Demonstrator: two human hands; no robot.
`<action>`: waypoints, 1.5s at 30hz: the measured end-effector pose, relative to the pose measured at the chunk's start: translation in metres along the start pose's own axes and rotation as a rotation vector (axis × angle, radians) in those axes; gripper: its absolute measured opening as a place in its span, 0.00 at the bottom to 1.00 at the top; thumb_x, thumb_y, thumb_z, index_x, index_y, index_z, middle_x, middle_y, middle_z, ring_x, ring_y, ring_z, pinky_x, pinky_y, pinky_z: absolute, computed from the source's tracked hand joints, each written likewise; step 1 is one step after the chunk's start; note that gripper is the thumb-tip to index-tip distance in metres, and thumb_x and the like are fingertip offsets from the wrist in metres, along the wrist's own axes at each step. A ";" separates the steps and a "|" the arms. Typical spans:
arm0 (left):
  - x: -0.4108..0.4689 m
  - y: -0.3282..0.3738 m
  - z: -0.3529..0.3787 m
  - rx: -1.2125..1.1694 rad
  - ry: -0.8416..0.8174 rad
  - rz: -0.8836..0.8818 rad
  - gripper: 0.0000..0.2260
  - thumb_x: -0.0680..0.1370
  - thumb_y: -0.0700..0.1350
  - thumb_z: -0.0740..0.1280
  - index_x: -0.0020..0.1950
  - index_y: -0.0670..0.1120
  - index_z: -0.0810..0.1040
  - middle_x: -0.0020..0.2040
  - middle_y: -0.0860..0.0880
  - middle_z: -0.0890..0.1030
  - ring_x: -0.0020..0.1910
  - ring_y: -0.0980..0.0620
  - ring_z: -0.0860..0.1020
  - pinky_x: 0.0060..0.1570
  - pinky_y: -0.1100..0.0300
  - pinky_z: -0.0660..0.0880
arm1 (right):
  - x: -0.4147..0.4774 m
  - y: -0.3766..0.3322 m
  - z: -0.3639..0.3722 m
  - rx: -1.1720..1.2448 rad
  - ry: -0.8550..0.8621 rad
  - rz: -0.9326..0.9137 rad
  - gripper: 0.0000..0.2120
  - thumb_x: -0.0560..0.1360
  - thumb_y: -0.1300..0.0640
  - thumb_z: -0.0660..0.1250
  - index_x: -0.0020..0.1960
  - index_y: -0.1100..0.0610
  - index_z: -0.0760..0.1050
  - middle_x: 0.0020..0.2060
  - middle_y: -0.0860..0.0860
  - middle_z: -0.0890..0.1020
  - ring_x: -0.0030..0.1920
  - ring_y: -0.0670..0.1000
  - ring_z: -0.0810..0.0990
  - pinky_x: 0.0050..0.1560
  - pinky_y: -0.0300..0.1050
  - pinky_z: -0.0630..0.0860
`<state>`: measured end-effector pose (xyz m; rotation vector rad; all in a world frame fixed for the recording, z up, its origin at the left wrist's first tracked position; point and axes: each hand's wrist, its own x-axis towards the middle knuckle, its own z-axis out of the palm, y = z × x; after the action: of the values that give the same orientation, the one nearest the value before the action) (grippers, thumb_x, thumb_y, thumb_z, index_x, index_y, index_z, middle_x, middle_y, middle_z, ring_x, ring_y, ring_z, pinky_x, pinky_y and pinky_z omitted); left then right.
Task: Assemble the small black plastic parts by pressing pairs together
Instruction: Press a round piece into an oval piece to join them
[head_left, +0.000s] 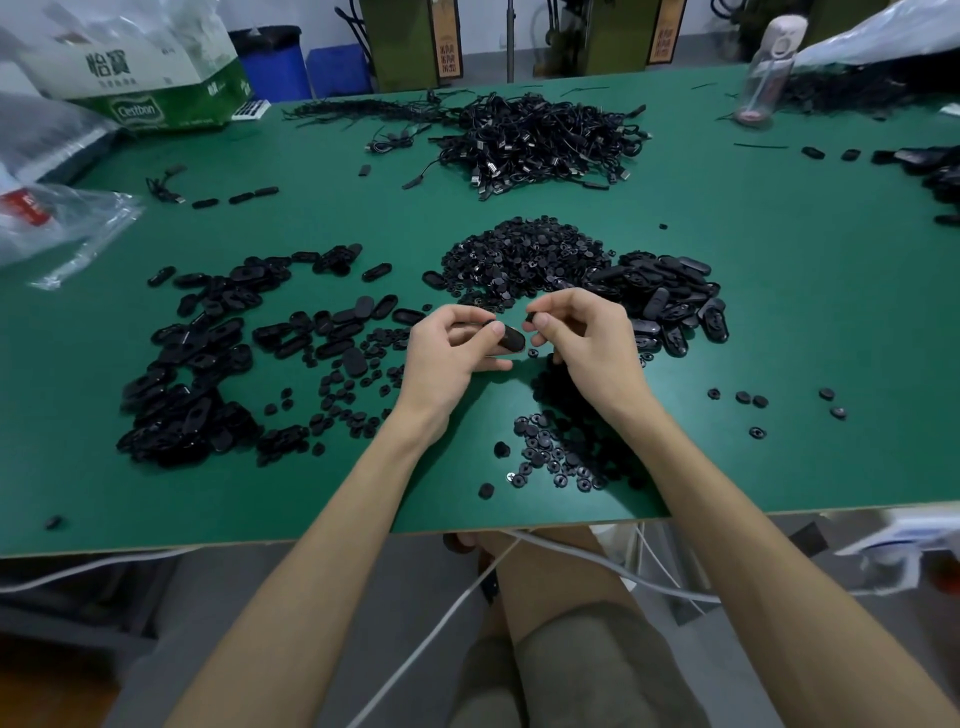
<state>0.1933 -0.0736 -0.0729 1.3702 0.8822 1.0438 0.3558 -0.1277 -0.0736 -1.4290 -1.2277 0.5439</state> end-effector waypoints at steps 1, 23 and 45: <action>0.001 -0.001 0.000 -0.004 -0.002 -0.003 0.07 0.81 0.36 0.70 0.57 0.35 0.77 0.47 0.39 0.87 0.46 0.42 0.87 0.43 0.55 0.84 | 0.000 0.000 0.000 0.004 -0.001 0.003 0.05 0.81 0.63 0.69 0.53 0.55 0.82 0.43 0.49 0.87 0.42 0.47 0.85 0.42 0.38 0.76; 0.000 -0.001 -0.002 -0.055 -0.019 -0.026 0.05 0.78 0.36 0.73 0.50 0.36 0.79 0.45 0.43 0.87 0.46 0.44 0.87 0.46 0.60 0.83 | -0.006 -0.007 0.004 -0.116 0.039 -0.092 0.04 0.76 0.62 0.74 0.47 0.53 0.84 0.39 0.43 0.84 0.38 0.38 0.80 0.42 0.30 0.73; -0.001 0.000 -0.002 0.032 -0.043 -0.004 0.06 0.78 0.35 0.74 0.52 0.36 0.79 0.43 0.47 0.87 0.46 0.46 0.88 0.49 0.60 0.82 | -0.005 -0.005 0.004 -0.230 0.021 -0.142 0.04 0.75 0.64 0.74 0.44 0.56 0.82 0.40 0.47 0.84 0.40 0.44 0.79 0.40 0.29 0.71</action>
<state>0.1911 -0.0737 -0.0731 1.4123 0.8726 0.9974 0.3484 -0.1312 -0.0715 -1.5189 -1.3975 0.2968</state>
